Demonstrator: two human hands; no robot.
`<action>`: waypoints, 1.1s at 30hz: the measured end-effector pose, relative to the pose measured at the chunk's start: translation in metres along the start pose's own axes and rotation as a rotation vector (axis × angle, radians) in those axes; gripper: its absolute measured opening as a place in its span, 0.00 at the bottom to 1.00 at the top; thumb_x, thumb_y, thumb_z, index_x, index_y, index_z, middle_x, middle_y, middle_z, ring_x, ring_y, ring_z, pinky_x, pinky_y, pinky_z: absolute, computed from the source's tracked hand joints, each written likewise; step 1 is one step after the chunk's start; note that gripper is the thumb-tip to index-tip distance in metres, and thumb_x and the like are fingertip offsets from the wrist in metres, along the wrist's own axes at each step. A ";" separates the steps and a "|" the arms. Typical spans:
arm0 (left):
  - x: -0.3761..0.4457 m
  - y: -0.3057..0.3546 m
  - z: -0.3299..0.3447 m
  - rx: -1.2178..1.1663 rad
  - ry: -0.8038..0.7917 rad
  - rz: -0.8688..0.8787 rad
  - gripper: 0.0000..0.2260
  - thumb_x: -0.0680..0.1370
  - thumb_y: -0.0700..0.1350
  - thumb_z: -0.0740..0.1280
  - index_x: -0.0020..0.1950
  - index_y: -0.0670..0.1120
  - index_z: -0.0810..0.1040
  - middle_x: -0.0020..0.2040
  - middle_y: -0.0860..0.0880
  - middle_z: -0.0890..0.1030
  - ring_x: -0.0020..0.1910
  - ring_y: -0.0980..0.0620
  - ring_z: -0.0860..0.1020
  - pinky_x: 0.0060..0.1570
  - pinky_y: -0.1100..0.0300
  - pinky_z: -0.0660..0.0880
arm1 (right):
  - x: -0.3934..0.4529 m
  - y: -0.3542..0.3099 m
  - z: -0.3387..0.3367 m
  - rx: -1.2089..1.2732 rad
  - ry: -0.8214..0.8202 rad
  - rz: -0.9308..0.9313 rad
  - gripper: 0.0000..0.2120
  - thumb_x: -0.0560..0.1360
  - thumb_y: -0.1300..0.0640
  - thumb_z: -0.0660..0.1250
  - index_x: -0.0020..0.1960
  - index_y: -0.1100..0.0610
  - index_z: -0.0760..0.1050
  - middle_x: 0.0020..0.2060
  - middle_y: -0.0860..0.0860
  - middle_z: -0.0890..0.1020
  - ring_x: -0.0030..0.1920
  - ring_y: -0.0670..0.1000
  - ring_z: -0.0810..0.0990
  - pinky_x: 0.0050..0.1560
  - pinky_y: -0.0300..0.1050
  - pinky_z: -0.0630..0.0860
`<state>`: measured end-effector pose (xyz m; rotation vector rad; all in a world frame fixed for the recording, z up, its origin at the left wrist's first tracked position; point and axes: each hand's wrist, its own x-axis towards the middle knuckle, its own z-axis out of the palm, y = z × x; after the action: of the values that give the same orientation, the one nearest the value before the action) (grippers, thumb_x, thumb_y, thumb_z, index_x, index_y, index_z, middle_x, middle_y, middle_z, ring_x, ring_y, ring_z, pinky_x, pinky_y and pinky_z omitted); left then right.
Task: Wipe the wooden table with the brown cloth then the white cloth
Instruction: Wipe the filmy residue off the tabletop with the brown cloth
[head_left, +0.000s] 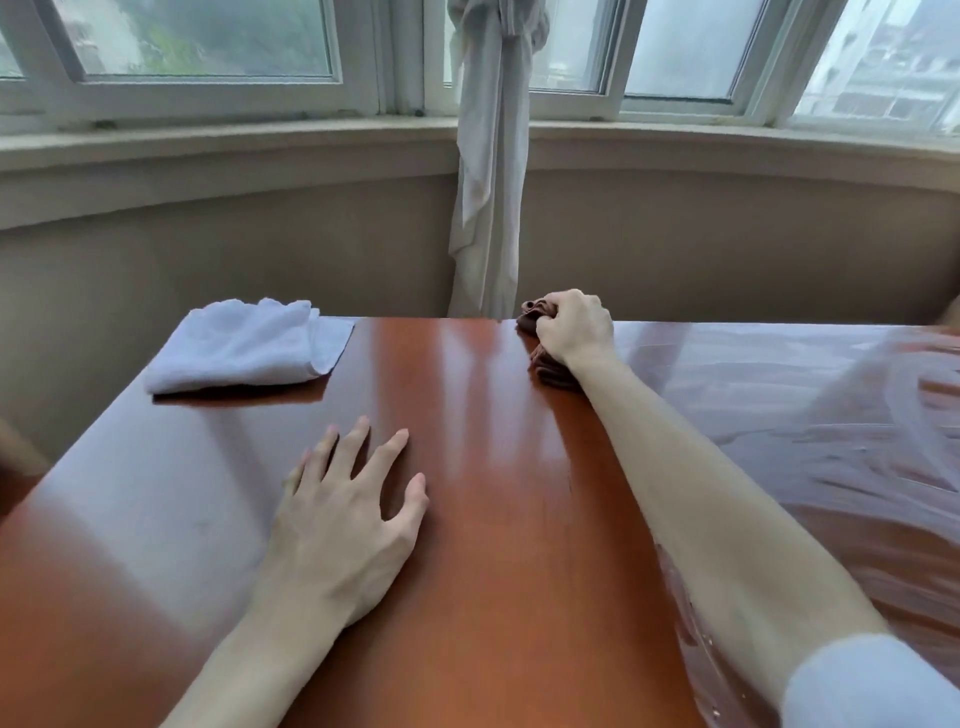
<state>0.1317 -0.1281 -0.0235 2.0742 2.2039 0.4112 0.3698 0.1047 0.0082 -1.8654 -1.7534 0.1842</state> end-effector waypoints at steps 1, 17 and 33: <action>0.000 0.000 0.000 -0.002 0.003 -0.006 0.35 0.72 0.68 0.40 0.79 0.63 0.59 0.81 0.55 0.57 0.80 0.50 0.52 0.78 0.52 0.51 | 0.005 0.000 0.003 -0.011 0.001 0.006 0.11 0.73 0.55 0.67 0.51 0.50 0.86 0.47 0.56 0.86 0.52 0.63 0.81 0.48 0.47 0.75; -0.002 -0.002 -0.004 -0.022 -0.084 0.020 0.27 0.81 0.63 0.51 0.79 0.58 0.61 0.81 0.47 0.59 0.79 0.43 0.56 0.78 0.47 0.51 | -0.327 -0.004 -0.097 0.044 -0.074 -0.176 0.20 0.75 0.57 0.66 0.65 0.46 0.82 0.69 0.43 0.78 0.72 0.46 0.70 0.72 0.43 0.65; -0.001 -0.003 0.003 -0.027 0.002 0.046 0.33 0.75 0.64 0.44 0.78 0.57 0.64 0.78 0.48 0.64 0.78 0.44 0.58 0.77 0.47 0.57 | -0.066 0.011 -0.024 -0.050 0.007 -0.026 0.09 0.72 0.58 0.63 0.47 0.53 0.82 0.48 0.54 0.83 0.51 0.63 0.79 0.45 0.50 0.74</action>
<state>0.1300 -0.1286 -0.0274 2.1148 2.1435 0.4446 0.3820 0.0345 0.0047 -1.8751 -1.7918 0.1254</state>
